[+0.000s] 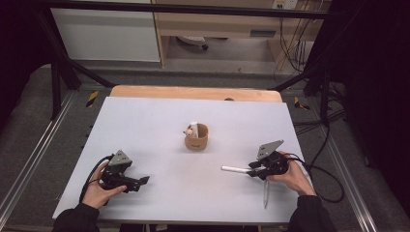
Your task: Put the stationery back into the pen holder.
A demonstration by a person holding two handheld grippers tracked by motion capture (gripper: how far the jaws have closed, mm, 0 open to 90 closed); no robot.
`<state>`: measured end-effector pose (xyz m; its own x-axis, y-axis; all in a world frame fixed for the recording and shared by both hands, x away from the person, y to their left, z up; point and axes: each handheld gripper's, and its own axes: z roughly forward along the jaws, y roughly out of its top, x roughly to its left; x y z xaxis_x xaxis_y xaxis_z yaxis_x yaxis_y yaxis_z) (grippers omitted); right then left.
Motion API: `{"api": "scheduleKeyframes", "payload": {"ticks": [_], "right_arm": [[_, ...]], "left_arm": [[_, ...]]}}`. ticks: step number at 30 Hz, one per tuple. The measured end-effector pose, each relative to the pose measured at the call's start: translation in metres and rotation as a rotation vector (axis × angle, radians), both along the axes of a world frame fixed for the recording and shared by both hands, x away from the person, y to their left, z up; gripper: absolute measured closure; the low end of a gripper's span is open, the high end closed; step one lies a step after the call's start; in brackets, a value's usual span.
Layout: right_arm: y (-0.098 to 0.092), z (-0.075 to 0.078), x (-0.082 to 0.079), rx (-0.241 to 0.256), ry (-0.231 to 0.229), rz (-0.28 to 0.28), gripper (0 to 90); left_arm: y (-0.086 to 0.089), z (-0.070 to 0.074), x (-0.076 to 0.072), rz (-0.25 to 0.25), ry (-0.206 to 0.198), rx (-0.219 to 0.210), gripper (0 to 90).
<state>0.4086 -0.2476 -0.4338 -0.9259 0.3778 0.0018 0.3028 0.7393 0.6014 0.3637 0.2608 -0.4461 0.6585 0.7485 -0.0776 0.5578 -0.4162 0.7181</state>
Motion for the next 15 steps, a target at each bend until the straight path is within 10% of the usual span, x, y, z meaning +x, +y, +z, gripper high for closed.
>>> {"api": "scheduleKeyframes", "payload": {"ticks": [15], "right_arm": [[0.0008, -0.0061, 0.0052, -0.003, 0.003, 0.051, 74.6]], "left_arm": [[0.0003, -0.0005, 0.0005, -0.004, 0.002, 0.005, 4.7]]}}
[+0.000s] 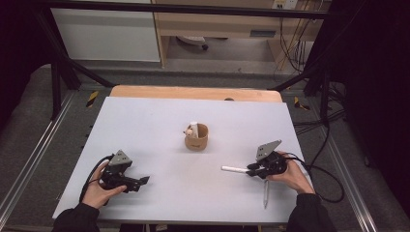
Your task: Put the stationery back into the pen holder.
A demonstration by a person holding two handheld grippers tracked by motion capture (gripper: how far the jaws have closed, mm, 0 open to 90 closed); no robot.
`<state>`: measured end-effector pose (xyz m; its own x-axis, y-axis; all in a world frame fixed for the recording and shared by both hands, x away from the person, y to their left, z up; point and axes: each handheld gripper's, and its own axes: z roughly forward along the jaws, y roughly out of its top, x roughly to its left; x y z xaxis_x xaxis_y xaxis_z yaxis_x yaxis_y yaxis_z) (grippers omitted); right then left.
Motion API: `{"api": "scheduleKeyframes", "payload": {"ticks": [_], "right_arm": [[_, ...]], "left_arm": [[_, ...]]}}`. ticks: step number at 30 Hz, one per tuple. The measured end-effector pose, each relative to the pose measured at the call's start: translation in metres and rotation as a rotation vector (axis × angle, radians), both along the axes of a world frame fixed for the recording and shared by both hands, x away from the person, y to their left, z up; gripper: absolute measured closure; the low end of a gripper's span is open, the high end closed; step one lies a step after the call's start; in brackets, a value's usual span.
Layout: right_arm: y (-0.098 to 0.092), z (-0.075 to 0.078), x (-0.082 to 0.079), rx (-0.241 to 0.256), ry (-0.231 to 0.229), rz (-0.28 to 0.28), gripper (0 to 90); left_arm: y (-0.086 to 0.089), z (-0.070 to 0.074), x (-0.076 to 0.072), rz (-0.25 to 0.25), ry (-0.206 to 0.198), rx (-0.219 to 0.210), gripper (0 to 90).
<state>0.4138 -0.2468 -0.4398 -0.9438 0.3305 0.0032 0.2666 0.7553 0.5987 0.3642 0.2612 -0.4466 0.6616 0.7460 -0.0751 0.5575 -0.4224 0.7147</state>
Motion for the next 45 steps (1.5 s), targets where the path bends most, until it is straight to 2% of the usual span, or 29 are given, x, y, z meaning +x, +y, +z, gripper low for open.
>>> {"api": "scheduleKeyframes", "payload": {"ticks": [9, 14, 18, 25, 38, 45], "right_arm": [[-0.001, 0.0, 0.002, 0.014, 0.013, 0.01, 78.5], [-0.003, 0.005, 0.0, 0.057, 0.004, -0.01, 78.6], [0.0, 0.011, -0.001, 0.073, -0.007, -0.011, 78.6], [0.014, 0.024, -0.004, 0.08, -0.028, 0.014, 78.6], [0.045, 0.041, -0.01, 0.102, -0.055, 0.044, 78.6], [0.061, 0.045, -0.012, 0.111, -0.029, 0.05, 78.6]], "left_arm": [[0.0, 0.0, 0.0, 0.001, -0.003, -0.003, 4.8], [0.0, 0.001, 0.0, 0.0, -0.004, -0.003, 4.9], [0.0, 0.001, -0.001, -0.006, -0.007, -0.003, 4.9], [-0.002, 0.003, -0.001, -0.019, -0.013, -0.005, 4.9], [-0.019, 0.012, 0.0, -0.095, -0.046, 0.0, 4.8], [-0.032, 0.018, 0.0, -0.141, -0.074, 0.032, 4.8]]}}
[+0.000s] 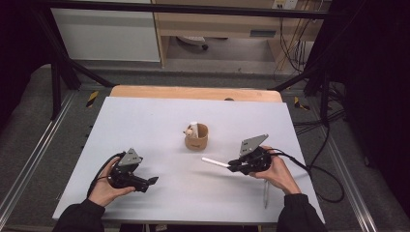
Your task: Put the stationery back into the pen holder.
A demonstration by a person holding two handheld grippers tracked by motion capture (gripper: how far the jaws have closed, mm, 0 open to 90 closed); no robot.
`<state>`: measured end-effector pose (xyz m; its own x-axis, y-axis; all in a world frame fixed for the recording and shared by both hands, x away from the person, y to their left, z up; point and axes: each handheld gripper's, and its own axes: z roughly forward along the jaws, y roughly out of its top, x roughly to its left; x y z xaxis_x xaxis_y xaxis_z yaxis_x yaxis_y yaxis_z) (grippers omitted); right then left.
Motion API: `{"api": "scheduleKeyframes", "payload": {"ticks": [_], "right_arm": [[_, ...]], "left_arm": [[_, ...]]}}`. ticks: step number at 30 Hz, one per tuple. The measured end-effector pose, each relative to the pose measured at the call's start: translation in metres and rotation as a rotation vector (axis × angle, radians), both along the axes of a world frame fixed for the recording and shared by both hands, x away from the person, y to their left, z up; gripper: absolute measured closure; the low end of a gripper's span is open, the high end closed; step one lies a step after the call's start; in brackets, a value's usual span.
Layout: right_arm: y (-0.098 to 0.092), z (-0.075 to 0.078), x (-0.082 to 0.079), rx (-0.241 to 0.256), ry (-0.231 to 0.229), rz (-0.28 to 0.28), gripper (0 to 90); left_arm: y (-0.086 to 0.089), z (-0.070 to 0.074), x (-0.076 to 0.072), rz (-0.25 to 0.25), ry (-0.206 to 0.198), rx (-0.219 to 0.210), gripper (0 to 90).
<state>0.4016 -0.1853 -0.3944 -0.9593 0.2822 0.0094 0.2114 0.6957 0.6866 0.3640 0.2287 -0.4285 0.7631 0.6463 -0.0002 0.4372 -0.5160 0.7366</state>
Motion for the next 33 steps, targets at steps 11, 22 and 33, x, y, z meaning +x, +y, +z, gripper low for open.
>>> {"api": "scheduleKeyframes", "payload": {"ticks": [11, 22, 33], "right_arm": [[0.024, 0.009, -0.001, -0.009, 0.021, 0.021, 78.6], [0.04, 0.013, 0.001, -0.028, 0.064, 0.0, 78.6], [0.049, 0.02, 0.001, -0.05, 0.083, -0.001, 78.6]], "left_arm": [[-0.027, 0.008, 0.001, -0.109, -0.073, 0.083, 4.8], [-0.053, 0.02, 0.004, -0.2, -0.16, 0.166, 4.8], [-0.08, 0.027, 0.004, -0.317, -0.262, 0.266, 6.5]]}}
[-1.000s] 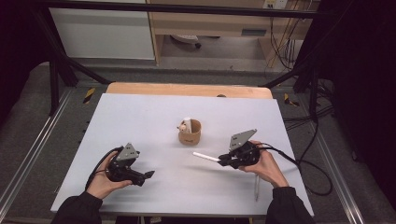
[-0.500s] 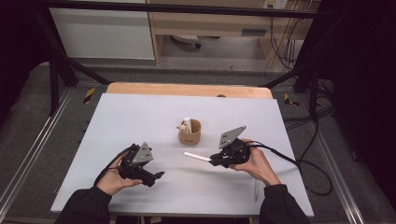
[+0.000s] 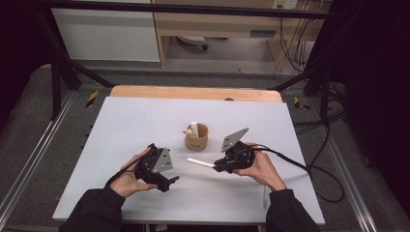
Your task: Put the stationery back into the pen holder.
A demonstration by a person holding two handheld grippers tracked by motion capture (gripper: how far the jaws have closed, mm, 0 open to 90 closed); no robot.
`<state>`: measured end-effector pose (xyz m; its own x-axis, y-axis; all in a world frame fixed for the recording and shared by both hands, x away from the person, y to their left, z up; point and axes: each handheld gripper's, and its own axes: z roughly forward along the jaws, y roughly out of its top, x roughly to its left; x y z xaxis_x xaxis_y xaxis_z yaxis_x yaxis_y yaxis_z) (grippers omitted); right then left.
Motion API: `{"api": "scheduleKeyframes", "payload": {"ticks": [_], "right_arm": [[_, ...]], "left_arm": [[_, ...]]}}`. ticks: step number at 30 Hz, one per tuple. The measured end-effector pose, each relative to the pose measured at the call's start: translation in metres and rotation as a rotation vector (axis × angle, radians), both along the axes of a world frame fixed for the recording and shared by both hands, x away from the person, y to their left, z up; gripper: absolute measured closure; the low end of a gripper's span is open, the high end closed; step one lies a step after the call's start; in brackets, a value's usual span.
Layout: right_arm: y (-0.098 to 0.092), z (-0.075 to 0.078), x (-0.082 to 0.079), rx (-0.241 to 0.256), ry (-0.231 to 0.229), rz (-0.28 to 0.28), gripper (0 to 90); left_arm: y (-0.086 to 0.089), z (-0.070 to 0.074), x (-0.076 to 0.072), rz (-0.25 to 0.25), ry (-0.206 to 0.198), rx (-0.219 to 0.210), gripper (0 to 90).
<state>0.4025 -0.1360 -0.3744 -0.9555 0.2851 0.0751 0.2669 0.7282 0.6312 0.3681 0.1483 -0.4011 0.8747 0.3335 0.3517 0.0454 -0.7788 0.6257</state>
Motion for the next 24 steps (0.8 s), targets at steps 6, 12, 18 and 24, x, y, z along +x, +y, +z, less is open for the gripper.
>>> {"api": "scheduleKeyframes", "payload": {"ticks": [6, 12, 18, 24], "right_arm": [[0.006, 0.002, -0.001, -0.014, 0.014, -0.007, 78.6], [0.008, 0.0, 0.0, -0.016, 0.049, -0.032, 78.6], [0.007, 0.001, 0.0, -0.014, 0.066, -0.059, 78.6], [0.006, 0.004, 0.0, -0.011, 0.089, -0.091, 78.6]], "left_arm": [[-0.018, 0.002, -0.001, -0.064, -0.053, 0.051, 8.9], [-0.035, 0.003, -0.002, -0.121, -0.12, 0.092, 12.6], [-0.051, 0.004, -0.002, -0.174, -0.193, 0.131, 17.5], [-0.066, 0.004, -0.004, -0.221, -0.246, 0.156, 25.0]]}}
